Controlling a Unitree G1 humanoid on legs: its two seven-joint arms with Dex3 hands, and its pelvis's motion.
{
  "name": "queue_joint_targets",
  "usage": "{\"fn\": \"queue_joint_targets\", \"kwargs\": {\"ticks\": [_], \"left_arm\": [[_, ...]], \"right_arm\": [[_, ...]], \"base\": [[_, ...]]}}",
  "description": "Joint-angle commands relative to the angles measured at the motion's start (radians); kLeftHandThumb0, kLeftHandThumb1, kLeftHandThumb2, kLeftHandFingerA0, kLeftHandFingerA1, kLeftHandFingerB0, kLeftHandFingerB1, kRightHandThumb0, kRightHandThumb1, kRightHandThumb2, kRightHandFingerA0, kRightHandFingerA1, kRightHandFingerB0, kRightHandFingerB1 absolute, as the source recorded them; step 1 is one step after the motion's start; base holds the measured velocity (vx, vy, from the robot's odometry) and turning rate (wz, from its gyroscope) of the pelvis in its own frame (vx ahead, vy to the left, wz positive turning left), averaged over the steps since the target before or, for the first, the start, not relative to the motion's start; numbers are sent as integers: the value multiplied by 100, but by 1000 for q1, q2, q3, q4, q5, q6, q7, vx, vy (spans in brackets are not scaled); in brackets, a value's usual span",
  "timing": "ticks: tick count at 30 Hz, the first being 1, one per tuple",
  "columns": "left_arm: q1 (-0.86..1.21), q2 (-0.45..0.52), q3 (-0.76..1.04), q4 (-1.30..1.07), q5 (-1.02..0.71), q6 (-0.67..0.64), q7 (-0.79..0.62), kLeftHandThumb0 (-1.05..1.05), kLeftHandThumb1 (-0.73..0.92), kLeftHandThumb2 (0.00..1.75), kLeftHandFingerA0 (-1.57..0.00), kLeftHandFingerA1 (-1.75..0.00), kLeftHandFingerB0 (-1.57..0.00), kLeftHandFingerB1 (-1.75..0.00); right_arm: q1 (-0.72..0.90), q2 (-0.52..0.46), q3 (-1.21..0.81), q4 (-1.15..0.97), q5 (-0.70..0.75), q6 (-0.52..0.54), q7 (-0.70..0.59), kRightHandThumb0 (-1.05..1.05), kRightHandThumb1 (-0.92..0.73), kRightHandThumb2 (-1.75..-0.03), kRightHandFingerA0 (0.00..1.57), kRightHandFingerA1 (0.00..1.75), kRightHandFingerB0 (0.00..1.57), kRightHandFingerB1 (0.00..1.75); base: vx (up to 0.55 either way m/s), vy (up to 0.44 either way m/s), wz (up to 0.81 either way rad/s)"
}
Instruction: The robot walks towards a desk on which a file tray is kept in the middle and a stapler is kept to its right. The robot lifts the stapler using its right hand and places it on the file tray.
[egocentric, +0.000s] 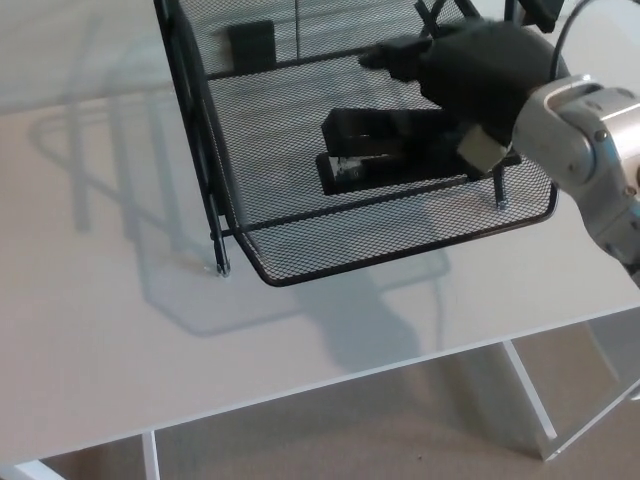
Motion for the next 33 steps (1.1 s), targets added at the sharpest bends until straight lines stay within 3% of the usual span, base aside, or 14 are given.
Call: {"fn": "queue_joint_targets", "kwargs": {"ticks": [1,2,6,7,10,15,16,20,23,25,26,30,31,33], "left_arm": [[4,10,8,11,2,-15,-3,-53,83,66,-27,-43,-30,-39],[-5,15,-14,27,28,-27,7,-60,72,102,-32,-58,-24,-50],[-1,14,-7,23,11,-30,-2,-53,87,65,-31,-46,-30,-39],[-10,14,-20,39,27,-30,9,-61,72,102,-31,-57,-24,-50],[-24,8,-9,53,13,-8,14,-54,86,65,-30,-45,-33,-39],[-7,10,-17,61,20,-46,15,-61,72,101,-27,-55,-30,-52],[-4,10,-14,57,16,-41,12,-54,87,65,-30,-45,-31,-39],[-5,15,-27,60,31,-57,21,-57,72,104,-35,-59,-27,-52],[-19,13,-27,71,26,-45,11,-53,88,66,-30,-45,-31,-39],[-20,15,-38,78,38,-61,16,-60,73,102,-31,-57,-28,-52],[-23,12,-30,92,27,-72,9,-61,73,101,-28,-55,-29,-52],[-8,13,-25,60,24,-53,14,-62,73,101,-29,-56,-29,-52],[-9,11,-16,58,12,-41,8,-51,86,65,-24,-43,-27,-37],[-7,9,-8,52,3,-32,6,-52,87,65,-28,-45,-27,-37]], "right_arm": [[-35,-17,-26,-39,-28,48,61,-89,-50,-81,0,11,0,0],[-44,-28,-32,-58,-33,43,68,-89,-51,-84,0,13,0,0],[-50,-57,-59,-126,-12,48,140,-91,-52,-86,0,14,0,0],[-48,-71,-67,-163,-10,62,173,-93,-53,-87,0,13,0,0],[-38,-133,-132,-301,44,105,294,-90,-44,-77,0,0,0,2],[29,-297,-396,-595,246,181,454,-98,-57,-91,0,10,0,10],[49,-315,-449,-624,288,193,469,-95,-56,-88,0,11,0,11],[148,-416,-742,-734,390,245,518,-105,-69,-101,0,12,0,5],[217,-425,-1005,-742,449,283,513,-98,-67,-98,0,11,0,0],[259,-427,-1206,-699,478,339,526,-75,-55,-93,0,20,0,24],[253,-426,-1271,-708,470,462,558,-87,-58,-92,61,123,3,21],[434,-414,-1501,-584,411,364,475,-78,-58,-94,11,56,3,26],[467,-404,-1532,-558,414,357,459,-71,-57,-98,75,101,0,24],[558,-375,-1604,-485,434,299,410,-73,-60,-95,95,110,4,23]], "base": [[0,0,0],[0,0,0],[0,0,0],[0,0,0],[0,0,0],[0,0,0],[0,0,0],[0,0,0],[0,0,0],[0,0,0],[0,0,0],[0,0,0],[0,0,0],[0,0,0]]}}
